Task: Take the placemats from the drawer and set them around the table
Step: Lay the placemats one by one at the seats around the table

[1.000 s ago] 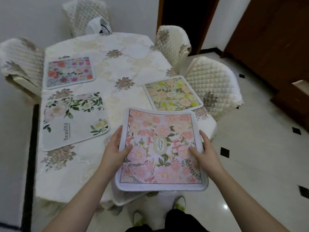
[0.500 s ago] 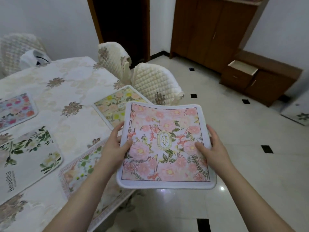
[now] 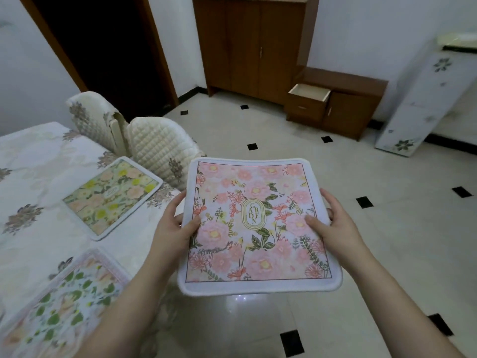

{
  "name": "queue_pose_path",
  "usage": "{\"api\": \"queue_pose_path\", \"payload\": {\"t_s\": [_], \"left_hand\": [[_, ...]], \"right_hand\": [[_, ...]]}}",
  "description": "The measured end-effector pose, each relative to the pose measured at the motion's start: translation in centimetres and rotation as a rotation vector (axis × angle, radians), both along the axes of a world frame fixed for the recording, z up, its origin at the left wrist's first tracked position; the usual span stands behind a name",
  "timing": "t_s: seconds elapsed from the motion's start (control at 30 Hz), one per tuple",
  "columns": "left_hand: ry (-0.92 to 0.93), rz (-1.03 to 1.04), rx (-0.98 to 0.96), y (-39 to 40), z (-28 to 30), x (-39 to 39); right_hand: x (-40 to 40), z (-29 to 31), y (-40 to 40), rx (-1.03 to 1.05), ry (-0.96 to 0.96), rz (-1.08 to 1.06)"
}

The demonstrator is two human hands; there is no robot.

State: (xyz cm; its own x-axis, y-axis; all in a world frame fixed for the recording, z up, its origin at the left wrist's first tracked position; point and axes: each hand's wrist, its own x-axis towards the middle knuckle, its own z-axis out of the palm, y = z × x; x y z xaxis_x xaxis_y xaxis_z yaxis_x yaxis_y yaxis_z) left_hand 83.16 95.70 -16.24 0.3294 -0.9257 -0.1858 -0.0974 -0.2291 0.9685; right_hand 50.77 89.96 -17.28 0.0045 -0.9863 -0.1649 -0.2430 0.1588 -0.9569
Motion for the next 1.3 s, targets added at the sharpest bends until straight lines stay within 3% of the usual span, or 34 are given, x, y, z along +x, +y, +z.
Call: {"api": "queue_pose_path", "payload": {"t_s": [0.23, 0.5, 0.87, 1.3], "left_hand": [[-0.005, -0.028, 0.018, -4.9, 1.9, -0.8], [0.13, -0.026, -0.007, -12.9, 4.6, 2.5], [0.103, -0.033, -0.009, -24.3, 6.8, 8.4], [0.062, -0.016, 0.001, -38.2, 7.2, 5.9]], "right_hand": [[-1.6, 0.7, -4.1, 0.035, -0.055, 0.017], [1.8, 2.4, -12.5, -0.007, -0.074, 0.025], [7.6, 6.9, -23.5, -0.029, -0.117, 0.019], [5.1, 7.6, -37.5, 0.0, -0.104, 0.025]]}}
